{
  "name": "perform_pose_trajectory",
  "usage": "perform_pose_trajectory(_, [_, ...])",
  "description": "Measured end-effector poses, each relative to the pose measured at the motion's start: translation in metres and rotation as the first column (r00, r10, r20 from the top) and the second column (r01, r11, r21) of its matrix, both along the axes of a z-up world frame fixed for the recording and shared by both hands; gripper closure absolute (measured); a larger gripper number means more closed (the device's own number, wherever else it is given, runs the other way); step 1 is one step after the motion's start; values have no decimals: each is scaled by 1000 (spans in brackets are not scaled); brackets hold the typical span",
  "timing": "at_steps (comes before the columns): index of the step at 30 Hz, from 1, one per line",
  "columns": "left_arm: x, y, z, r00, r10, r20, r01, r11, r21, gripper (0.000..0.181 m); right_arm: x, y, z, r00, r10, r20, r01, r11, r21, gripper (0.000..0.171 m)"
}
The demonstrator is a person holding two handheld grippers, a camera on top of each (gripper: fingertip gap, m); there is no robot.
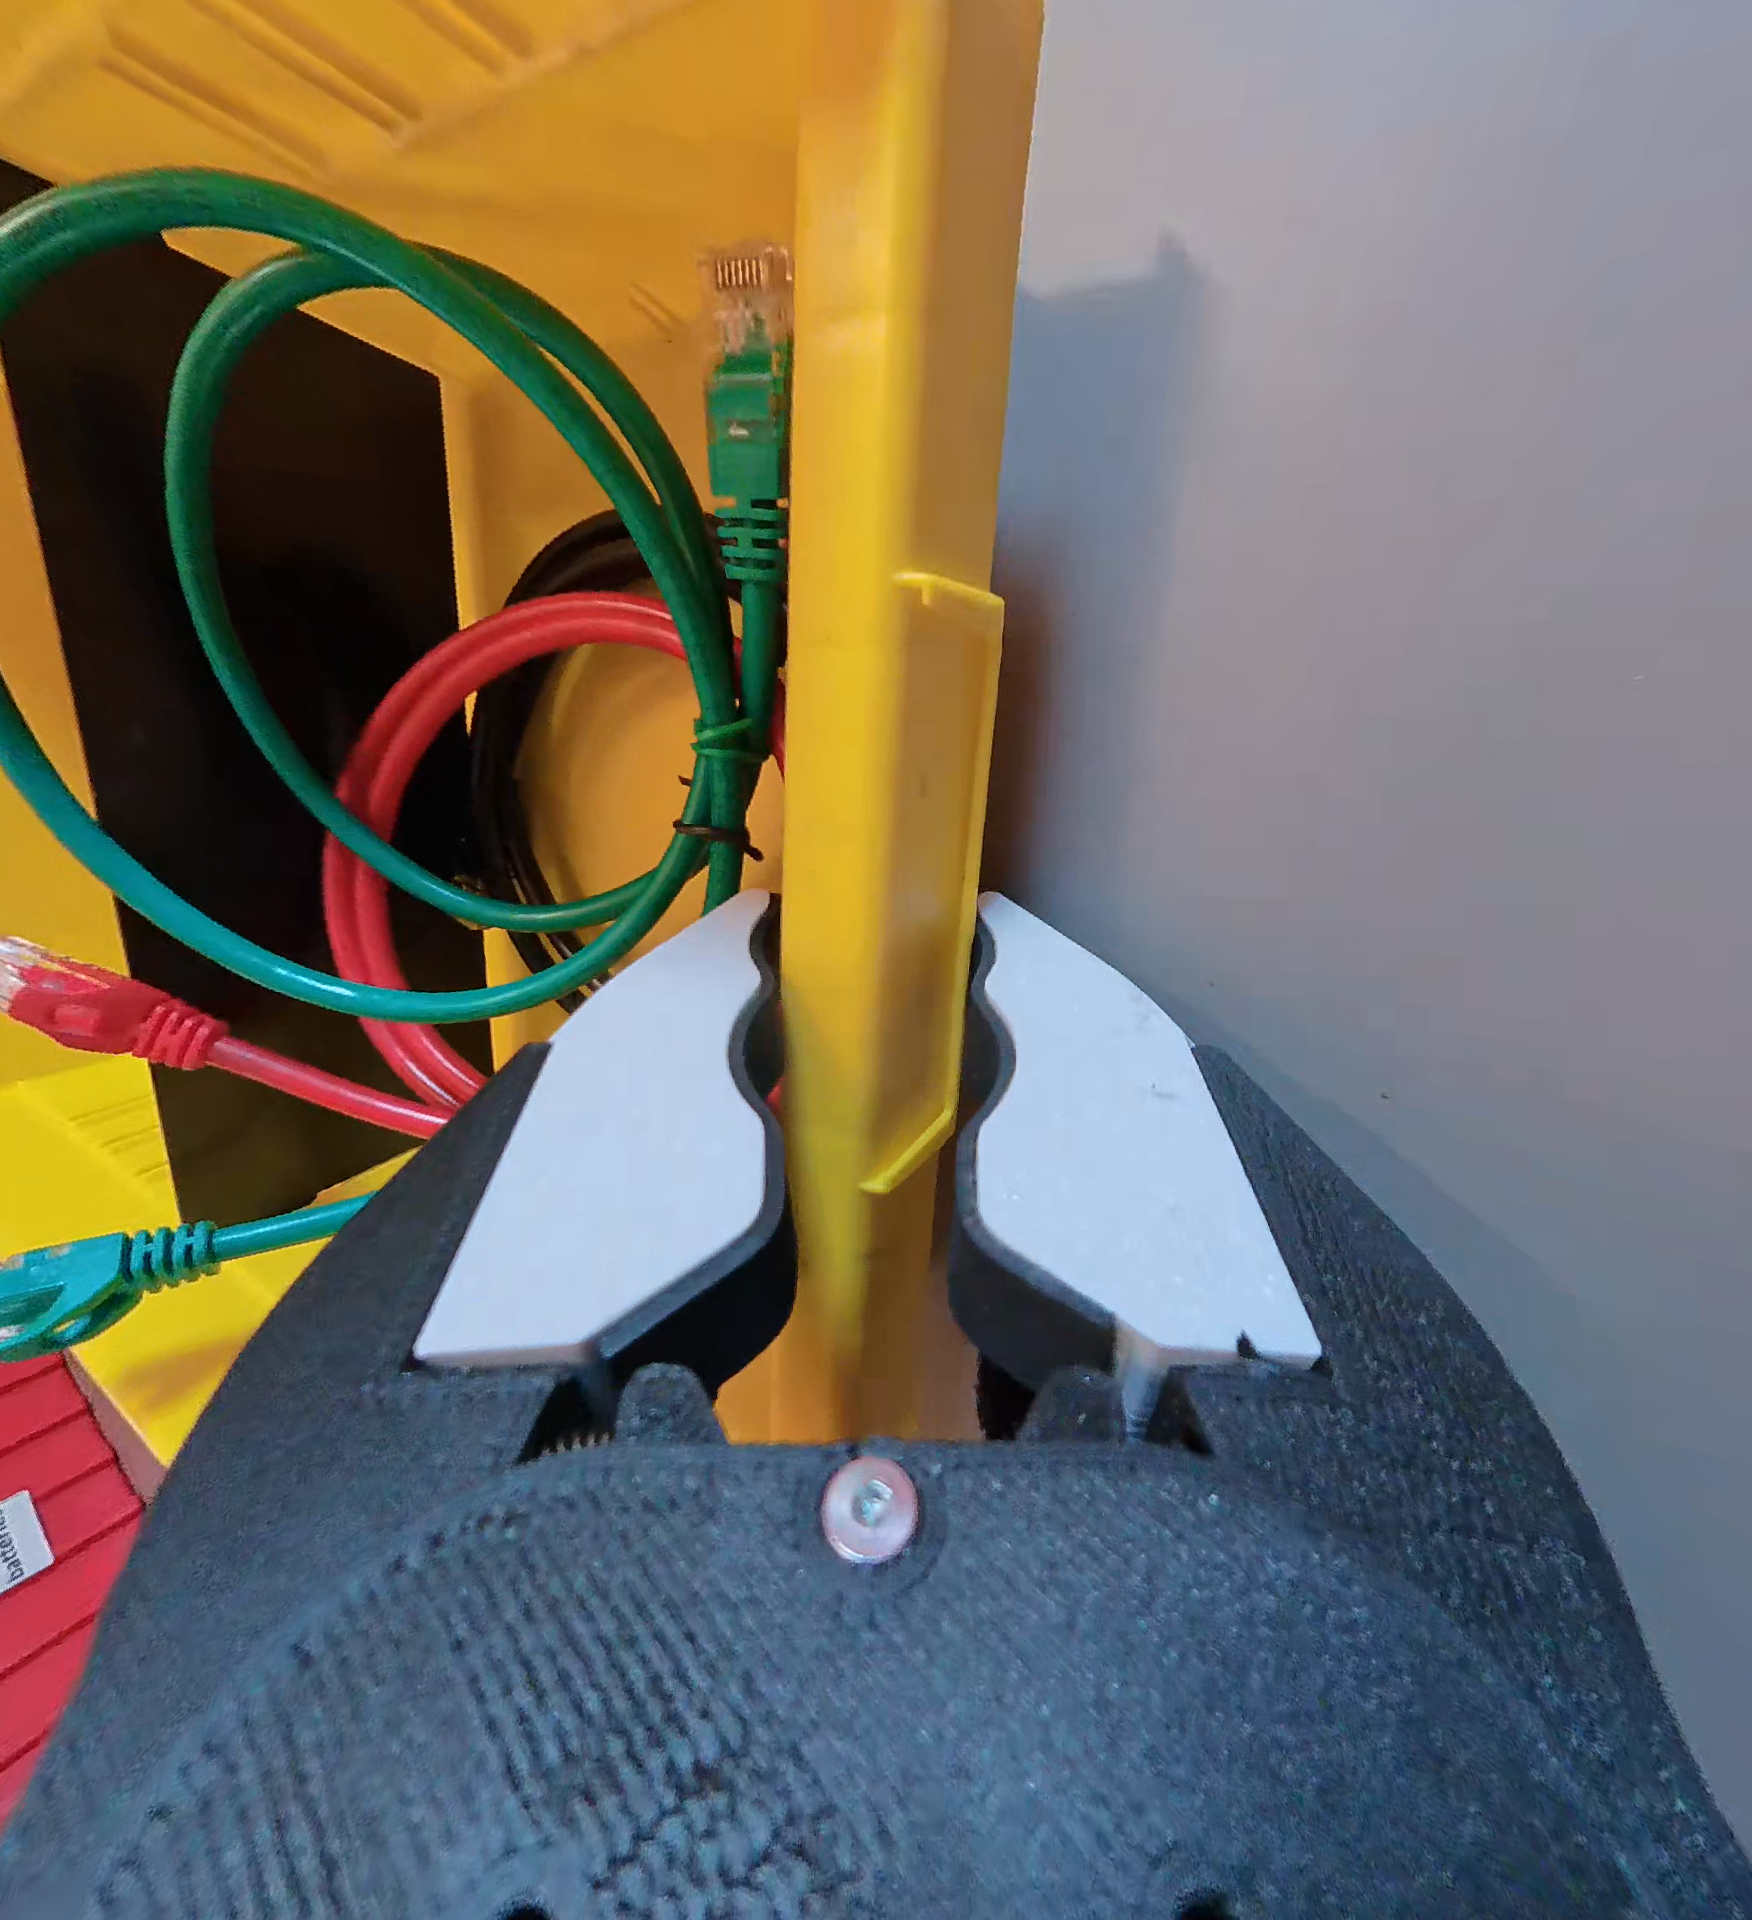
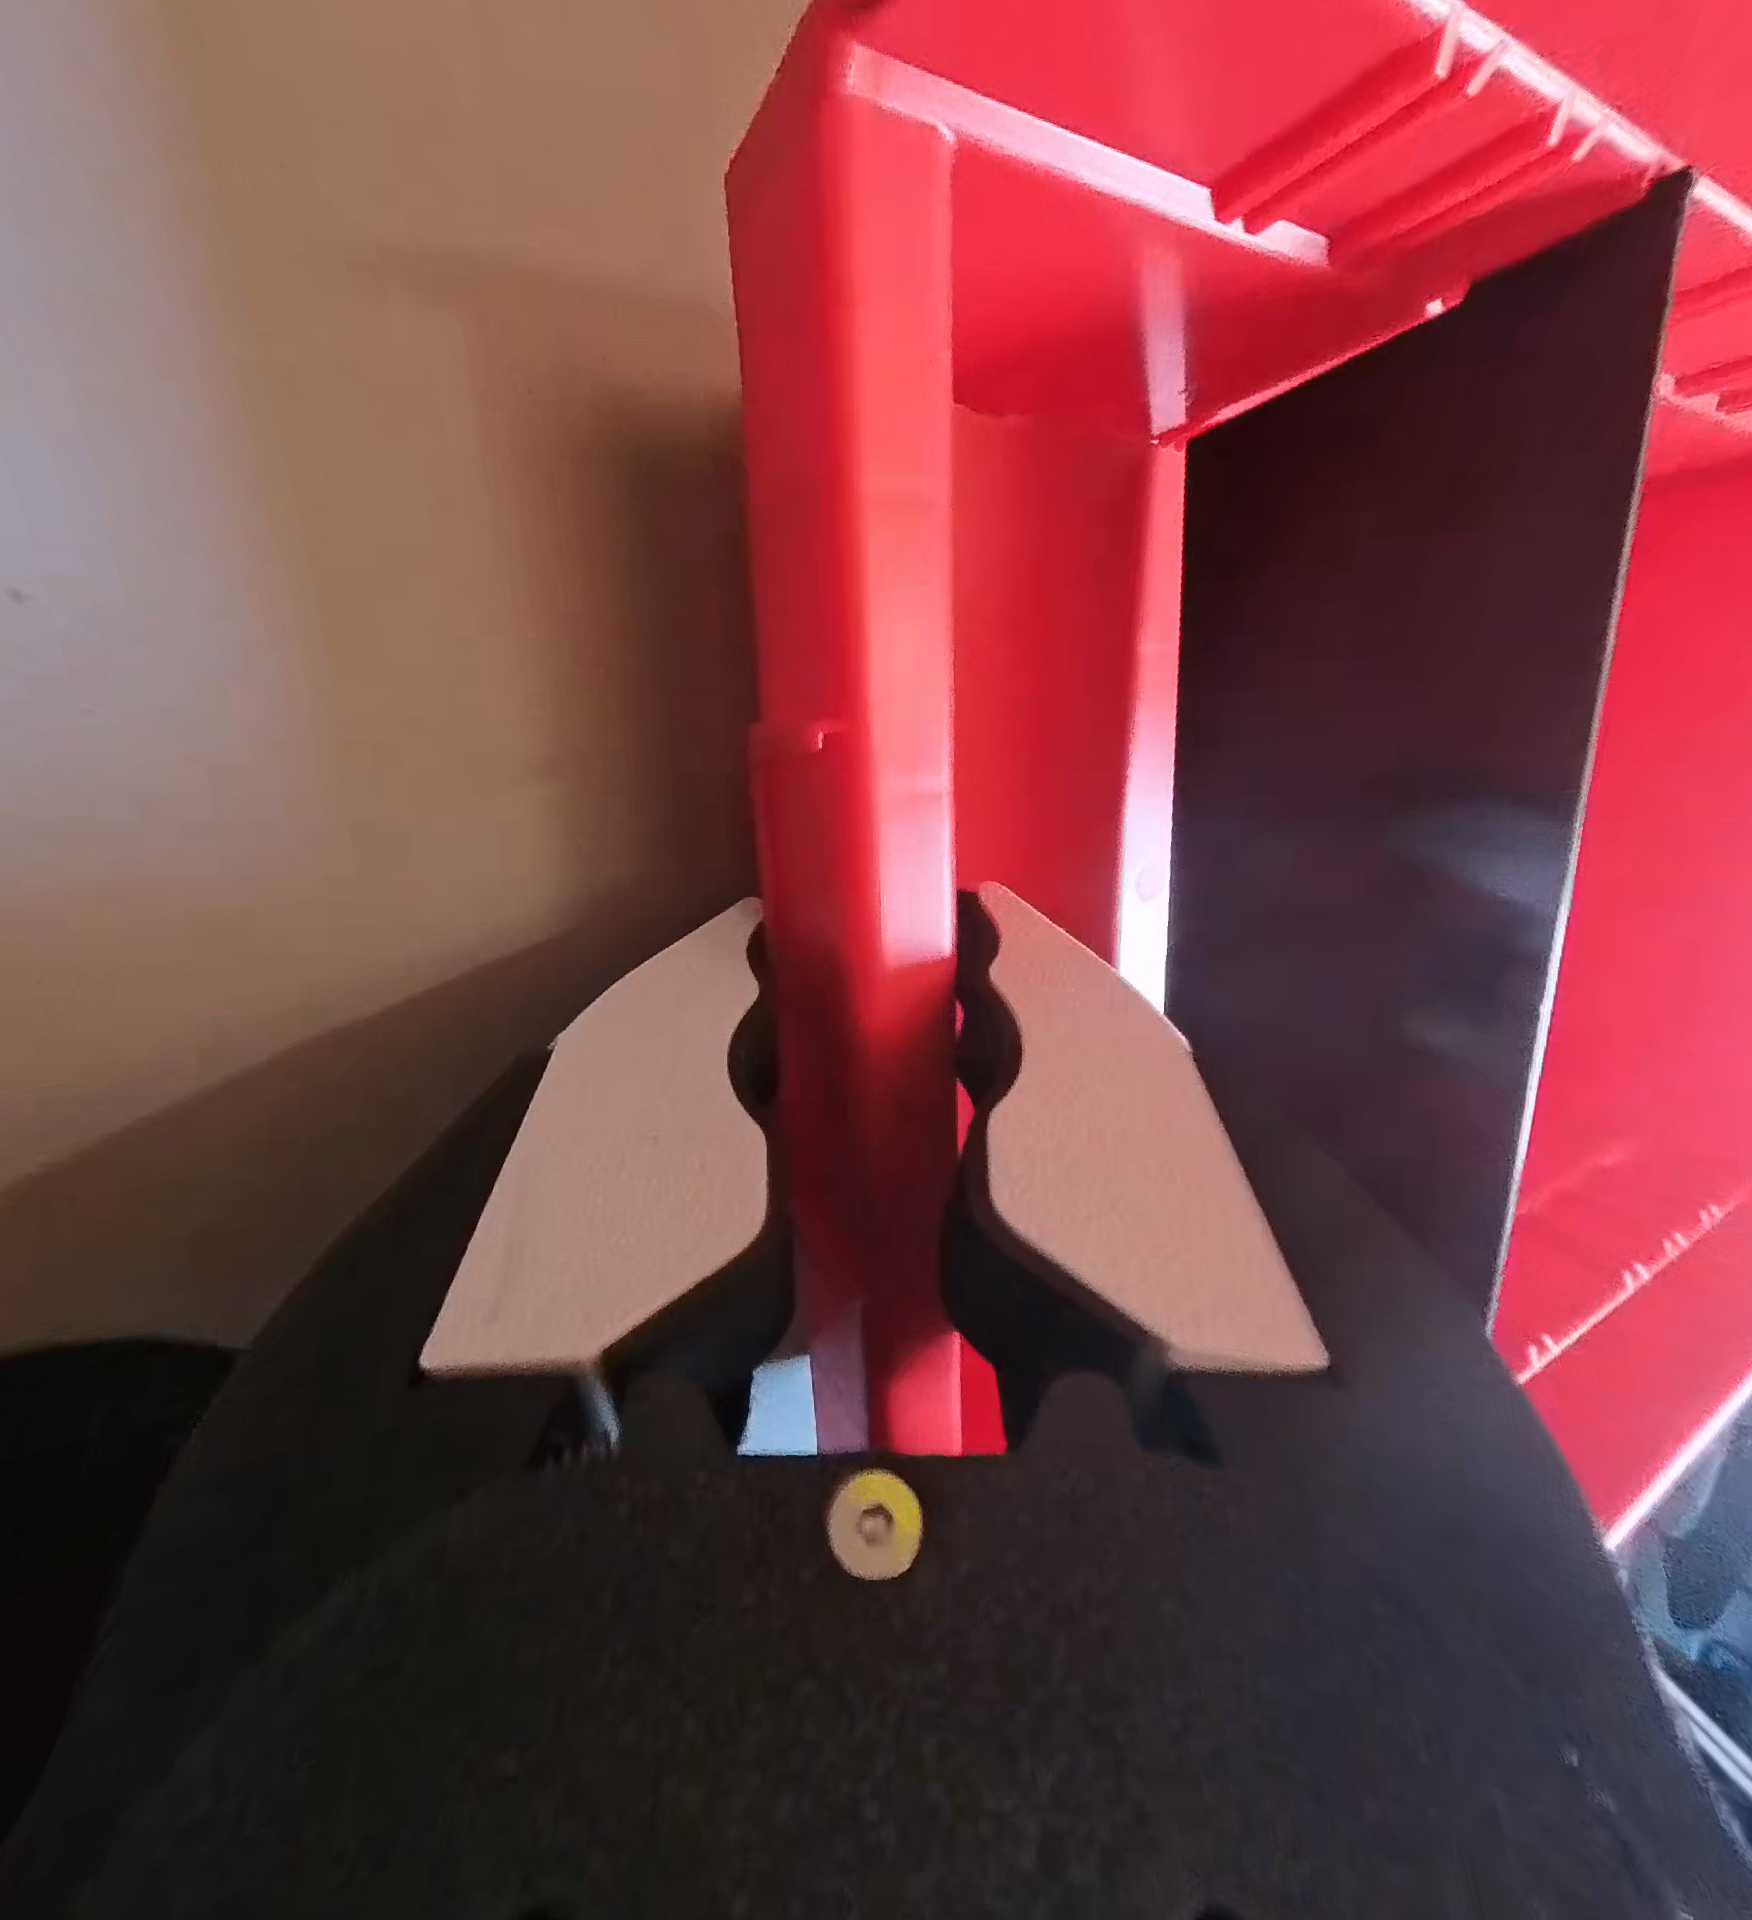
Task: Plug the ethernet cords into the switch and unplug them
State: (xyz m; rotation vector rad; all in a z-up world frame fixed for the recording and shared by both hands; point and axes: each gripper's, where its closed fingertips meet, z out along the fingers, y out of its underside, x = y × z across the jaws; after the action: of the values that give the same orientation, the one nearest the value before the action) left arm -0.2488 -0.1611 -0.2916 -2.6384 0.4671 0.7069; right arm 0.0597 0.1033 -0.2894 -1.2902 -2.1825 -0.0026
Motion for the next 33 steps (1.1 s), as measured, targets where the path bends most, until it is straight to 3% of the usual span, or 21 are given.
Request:
perform_pose_trajectory(6, [1,2,-1,999,-25,26,25,1000,-11,150,30,53,-1,999,-35,21,34,999,27,140])
perform_pose_trajectory(18, [-19,30,-1,998,-57,25,57,998,-1,149,-1,135,4,987,-156,-33,158,985,72,136])
perform_pose_trajectory(24, [-7,41,22,965,-55,257,5,982,191,140,-21,82,55,908,-221,-355,146,963,-224,117])
perform_pose_trajectory(28, [7,52,90,902,-127,412,-60,909,412,138,-26,30,97,768,-308,-562,17,886,-463,119])
perform_pose_trajectory(33, [-52,76,170,884,-11,467,-268,808,525,136,-34,4,105,683,-361,-635,-93,820,-565,125])
